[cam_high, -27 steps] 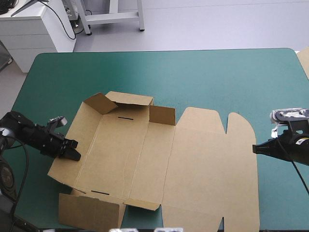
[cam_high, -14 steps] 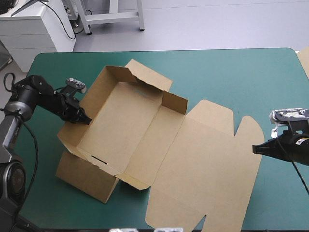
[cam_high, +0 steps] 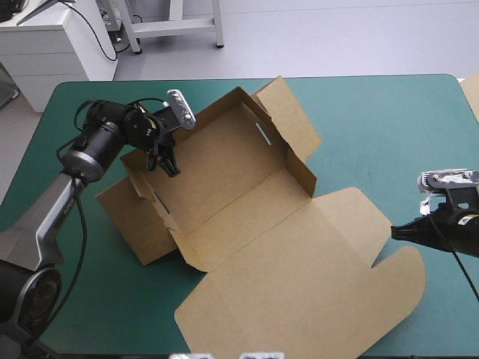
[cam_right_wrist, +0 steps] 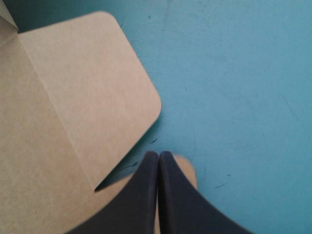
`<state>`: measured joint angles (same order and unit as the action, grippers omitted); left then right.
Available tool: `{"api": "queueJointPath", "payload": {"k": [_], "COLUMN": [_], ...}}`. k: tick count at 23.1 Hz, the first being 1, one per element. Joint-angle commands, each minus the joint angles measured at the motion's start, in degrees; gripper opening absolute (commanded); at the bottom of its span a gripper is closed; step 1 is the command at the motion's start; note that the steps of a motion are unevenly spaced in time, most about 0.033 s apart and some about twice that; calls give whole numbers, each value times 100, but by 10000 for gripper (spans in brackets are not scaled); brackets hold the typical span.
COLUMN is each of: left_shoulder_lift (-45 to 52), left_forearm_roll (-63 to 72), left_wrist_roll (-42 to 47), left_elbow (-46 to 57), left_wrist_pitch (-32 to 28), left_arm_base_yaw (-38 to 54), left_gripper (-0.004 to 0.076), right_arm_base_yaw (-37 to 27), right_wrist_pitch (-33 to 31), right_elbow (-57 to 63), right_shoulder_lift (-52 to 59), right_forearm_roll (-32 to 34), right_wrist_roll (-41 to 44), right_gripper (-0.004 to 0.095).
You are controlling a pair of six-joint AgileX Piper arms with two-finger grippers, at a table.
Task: Fold the box
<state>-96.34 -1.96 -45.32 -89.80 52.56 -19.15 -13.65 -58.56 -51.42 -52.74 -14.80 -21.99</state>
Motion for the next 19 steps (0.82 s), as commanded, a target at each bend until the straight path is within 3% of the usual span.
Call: {"api": "queueJointPath", "payload": {"k": [1, 4, 19], "left_shoulder_lift": [219, 141, 23], "left_forearm_roll": [-659, -1749, -4924], "left_wrist_roll": [99, 802, 2073], "left_elbow": [-209, -209, -195], "left_wrist_pitch": [-1039, -1566, -2321], "left_arm_base_yaw": [-503, -1030, -2924], "left_gripper": [-8, -8, -8], "right_arm_base_yaw": [-45, -45, -45], "right_wrist_pitch": [166, 140, 140], "right_elbow": [-138, -138, -138], "right_shoulder_lift": [67, 67, 67], "right_forearm_roll": [-102, -102, -102], "right_wrist_roll": [-19, 24, 62], "right_gripper": [-21, -21, -21]}}
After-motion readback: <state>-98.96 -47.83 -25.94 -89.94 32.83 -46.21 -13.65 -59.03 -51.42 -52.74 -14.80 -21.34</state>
